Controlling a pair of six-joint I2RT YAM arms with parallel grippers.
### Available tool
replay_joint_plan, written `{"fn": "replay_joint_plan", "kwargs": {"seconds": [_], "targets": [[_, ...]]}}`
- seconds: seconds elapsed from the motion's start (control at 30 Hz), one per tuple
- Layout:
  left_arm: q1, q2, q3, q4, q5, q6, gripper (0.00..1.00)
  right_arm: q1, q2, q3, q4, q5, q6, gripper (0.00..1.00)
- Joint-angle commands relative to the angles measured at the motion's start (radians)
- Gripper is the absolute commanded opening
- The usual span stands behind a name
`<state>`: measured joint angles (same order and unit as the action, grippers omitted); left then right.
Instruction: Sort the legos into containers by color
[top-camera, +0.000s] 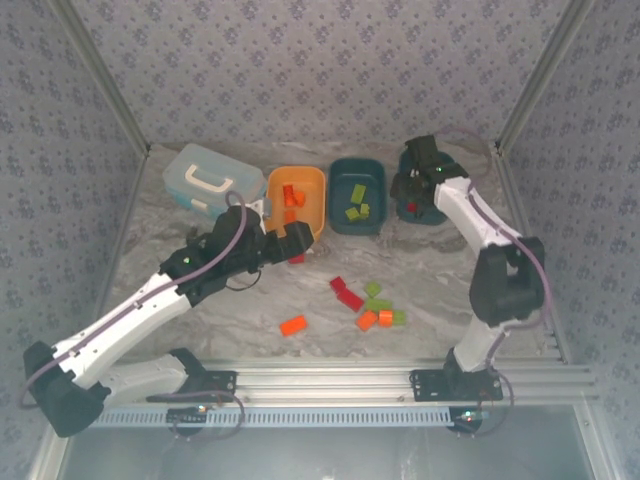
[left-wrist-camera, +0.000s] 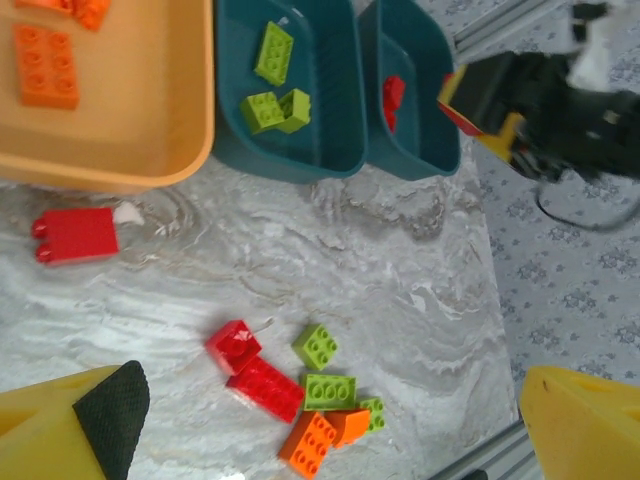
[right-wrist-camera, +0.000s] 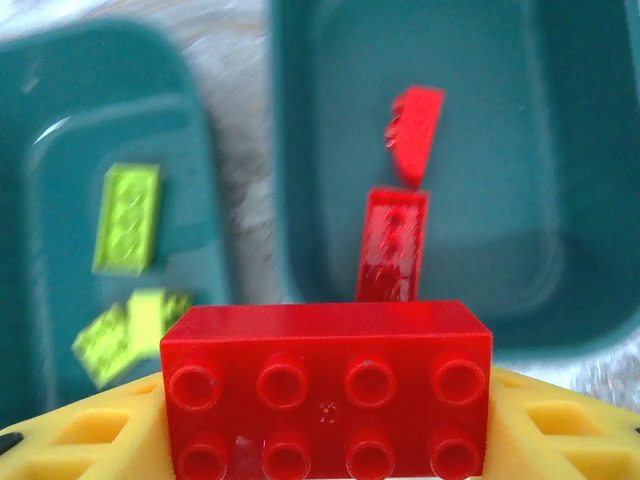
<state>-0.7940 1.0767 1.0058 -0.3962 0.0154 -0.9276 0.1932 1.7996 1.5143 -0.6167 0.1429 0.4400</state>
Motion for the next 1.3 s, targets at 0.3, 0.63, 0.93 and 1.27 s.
{"fn": "replay_joint_plan", "kwargs": {"seconds": [0.3,0.63,0.93,1.27], "targets": [[-0.020,0.043,0.028,0.073,0.022,0.025,0.98,-0.183,0.389,0.385,-0.043,-0.103,0.284,0.62],[-0.020,0.050,0.040,0.073,0.027,0.027,0.98,-0.177,0.456,0.431,-0.113,-0.059,0.571,0.61],[-0.023,0.025,0.030,0.051,0.026,0.036,0.98,-0.178,0.514,0.508,-0.195,-0.047,0.700,0.67],[-0.045,0.028,0.010,-0.079,-0.005,0.066,0.97,-0.162,0.485,0.590,-0.245,-0.026,0.636,0.85]]}}
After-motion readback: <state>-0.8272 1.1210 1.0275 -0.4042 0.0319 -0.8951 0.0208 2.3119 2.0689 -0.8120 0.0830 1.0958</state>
